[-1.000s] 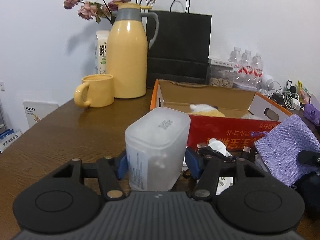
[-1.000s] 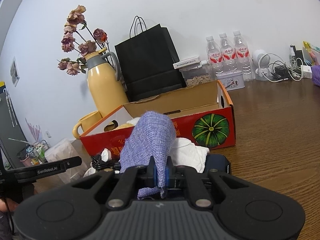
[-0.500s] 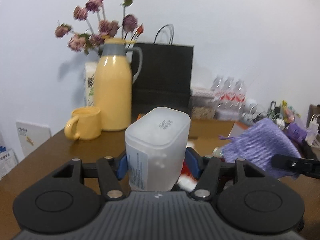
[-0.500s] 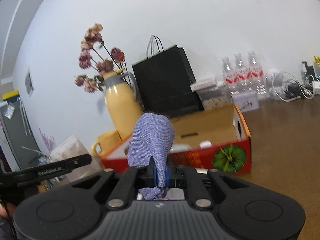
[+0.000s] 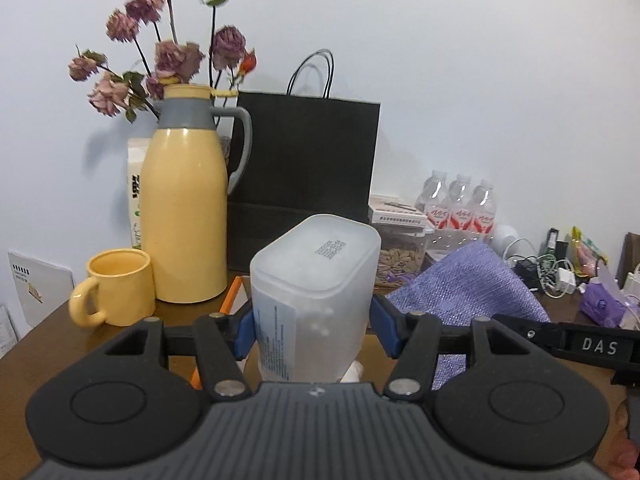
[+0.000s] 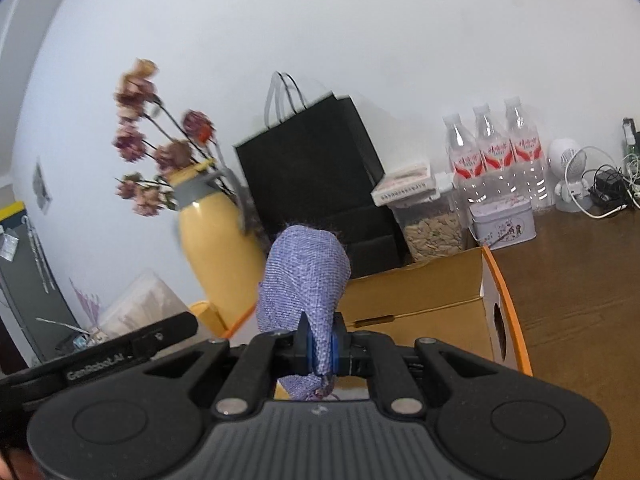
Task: Organize objects
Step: 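Lift the pouch with the right gripper while the left grasps the white container, then lower the pouch and container into the box and open both grippers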
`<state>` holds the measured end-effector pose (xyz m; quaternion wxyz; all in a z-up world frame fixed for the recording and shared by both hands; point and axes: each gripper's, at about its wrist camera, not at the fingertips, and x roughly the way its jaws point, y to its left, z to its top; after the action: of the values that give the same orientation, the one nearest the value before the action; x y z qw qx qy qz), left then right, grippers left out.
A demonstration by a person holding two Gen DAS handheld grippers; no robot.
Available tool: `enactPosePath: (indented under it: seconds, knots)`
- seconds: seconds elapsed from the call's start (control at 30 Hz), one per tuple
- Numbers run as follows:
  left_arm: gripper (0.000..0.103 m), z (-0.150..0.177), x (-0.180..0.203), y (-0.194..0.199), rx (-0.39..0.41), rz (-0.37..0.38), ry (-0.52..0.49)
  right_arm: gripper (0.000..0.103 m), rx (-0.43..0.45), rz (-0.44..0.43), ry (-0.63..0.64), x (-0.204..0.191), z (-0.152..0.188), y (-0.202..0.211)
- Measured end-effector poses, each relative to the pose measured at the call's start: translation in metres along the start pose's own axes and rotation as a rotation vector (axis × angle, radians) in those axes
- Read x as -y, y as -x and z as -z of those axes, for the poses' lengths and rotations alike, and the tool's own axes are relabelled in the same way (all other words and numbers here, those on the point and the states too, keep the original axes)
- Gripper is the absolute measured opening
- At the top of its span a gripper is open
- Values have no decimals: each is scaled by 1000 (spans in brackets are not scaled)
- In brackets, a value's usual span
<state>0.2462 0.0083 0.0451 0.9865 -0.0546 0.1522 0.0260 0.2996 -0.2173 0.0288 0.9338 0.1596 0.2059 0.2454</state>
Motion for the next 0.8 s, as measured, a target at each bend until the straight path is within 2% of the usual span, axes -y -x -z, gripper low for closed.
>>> enactPosePath:
  seconds: [0.2,0.33,0.5,0.63,0.7,0.77,0.8]
  knots:
    - [58,-5,5,-49,-65,-44,11,8,-94,57,-36,21,-7,-48]
    - [58,-4,3,-75,-113,-49,42,8,-135,109,-42,29,-1,-65]
    - [58,8,0,-90,-170,-53,30,8,-160,132,-14,29,5,-73]
    - [59,11,-1,-91,-170,-53,18,9,-163,175,42,25,8,-74]
    - [60,11,0,-90,-169,-52,15,16,-166,223,83,22,8,-75]
    - [65,11,1,-89,-169,-56,7,28,-165,291,135,19,9,-75]
    - [80,11,2,-88,-159,-60,1,45,-160,315,150,18,10,-75]
